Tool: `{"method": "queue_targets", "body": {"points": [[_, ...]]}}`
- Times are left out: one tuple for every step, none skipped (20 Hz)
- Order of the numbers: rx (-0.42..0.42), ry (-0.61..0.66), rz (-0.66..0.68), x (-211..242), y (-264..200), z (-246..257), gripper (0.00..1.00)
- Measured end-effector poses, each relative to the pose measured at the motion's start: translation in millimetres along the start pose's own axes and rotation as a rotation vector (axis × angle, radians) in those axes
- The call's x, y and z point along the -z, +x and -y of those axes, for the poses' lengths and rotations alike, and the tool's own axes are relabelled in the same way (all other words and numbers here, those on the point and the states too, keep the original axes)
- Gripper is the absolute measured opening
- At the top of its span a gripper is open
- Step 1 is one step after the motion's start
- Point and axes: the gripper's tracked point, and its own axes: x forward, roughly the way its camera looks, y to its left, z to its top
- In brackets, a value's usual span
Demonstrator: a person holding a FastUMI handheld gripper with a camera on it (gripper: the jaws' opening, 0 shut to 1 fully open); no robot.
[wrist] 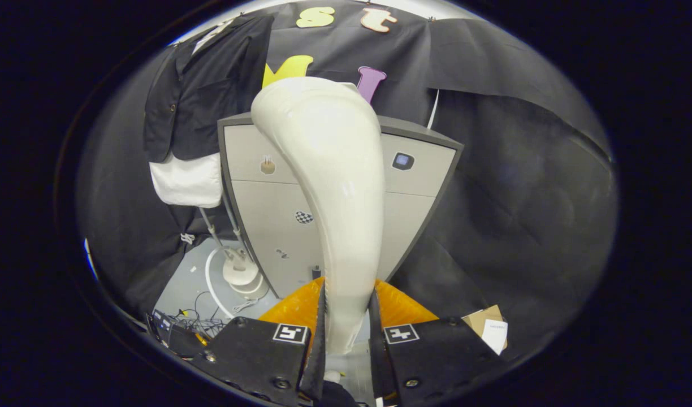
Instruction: Iron the clothes twice with a garment steamer, once on the left side and once on the right side.
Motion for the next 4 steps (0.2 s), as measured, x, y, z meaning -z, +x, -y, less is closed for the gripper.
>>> {"method": "queue_targets", "body": {"points": [[0.001,0.002,-0.002,-1.2,0.8,-2.5,0.36],[0.003,0.004,-0.005,-2.4,2.0,-4.0,0.36],[0.005,0.005,-0.007,-3.3,2.3,-5.8,0.36],[0.008,0.007,-0.008,-3.3,2.7,-7.7,0.36]]}}
